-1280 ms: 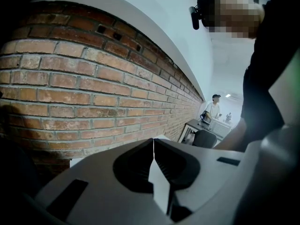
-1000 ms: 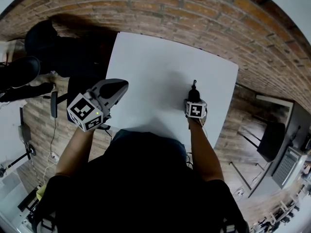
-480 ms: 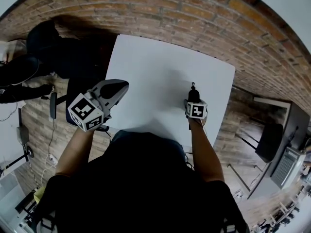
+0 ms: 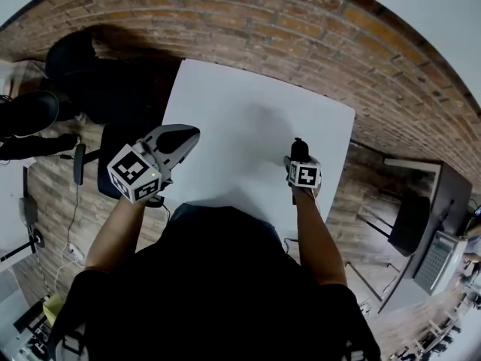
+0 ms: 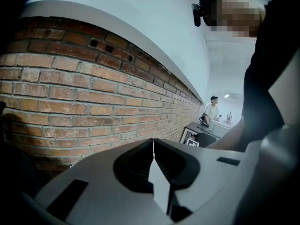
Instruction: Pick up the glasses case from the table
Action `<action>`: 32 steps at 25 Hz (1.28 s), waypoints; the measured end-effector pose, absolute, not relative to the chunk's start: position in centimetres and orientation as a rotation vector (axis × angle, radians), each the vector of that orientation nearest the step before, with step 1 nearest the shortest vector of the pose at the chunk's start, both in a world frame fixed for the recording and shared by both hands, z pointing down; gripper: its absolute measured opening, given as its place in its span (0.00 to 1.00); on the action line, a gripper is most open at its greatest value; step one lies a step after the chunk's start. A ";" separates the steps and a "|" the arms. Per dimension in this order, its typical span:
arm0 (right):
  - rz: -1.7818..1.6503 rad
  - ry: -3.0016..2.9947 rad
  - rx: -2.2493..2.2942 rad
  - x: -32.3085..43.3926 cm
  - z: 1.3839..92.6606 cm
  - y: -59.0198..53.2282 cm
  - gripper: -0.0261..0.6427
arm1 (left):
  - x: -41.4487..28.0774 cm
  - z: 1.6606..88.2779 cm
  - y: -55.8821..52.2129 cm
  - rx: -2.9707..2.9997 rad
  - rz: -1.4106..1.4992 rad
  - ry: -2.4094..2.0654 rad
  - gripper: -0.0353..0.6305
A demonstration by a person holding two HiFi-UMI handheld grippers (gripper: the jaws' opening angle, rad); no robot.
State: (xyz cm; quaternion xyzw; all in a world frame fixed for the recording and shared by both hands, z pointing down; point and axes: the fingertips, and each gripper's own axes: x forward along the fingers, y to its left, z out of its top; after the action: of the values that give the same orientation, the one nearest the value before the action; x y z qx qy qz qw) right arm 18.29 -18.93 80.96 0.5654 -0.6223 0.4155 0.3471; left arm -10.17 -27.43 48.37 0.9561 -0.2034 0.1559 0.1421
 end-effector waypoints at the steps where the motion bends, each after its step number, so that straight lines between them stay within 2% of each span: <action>1: 1.073 -1.619 1.466 18.3 80.5 -18.9 0.58 | -10.1 48.3 -27.2 2.766 0.446 -0.586 0.07; 32: 0.899 -1.949 1.589 19.3 64.9 -16.7 0.58 | -6.2 44.4 -22.4 2.857 0.383 -0.589 0.07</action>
State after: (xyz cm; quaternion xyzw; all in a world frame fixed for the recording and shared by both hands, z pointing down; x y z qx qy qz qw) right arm 19.26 -16.74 64.89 0.5787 -0.7095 0.3274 0.2333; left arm -6.24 -22.43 44.37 0.9662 -0.1993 0.1297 0.0995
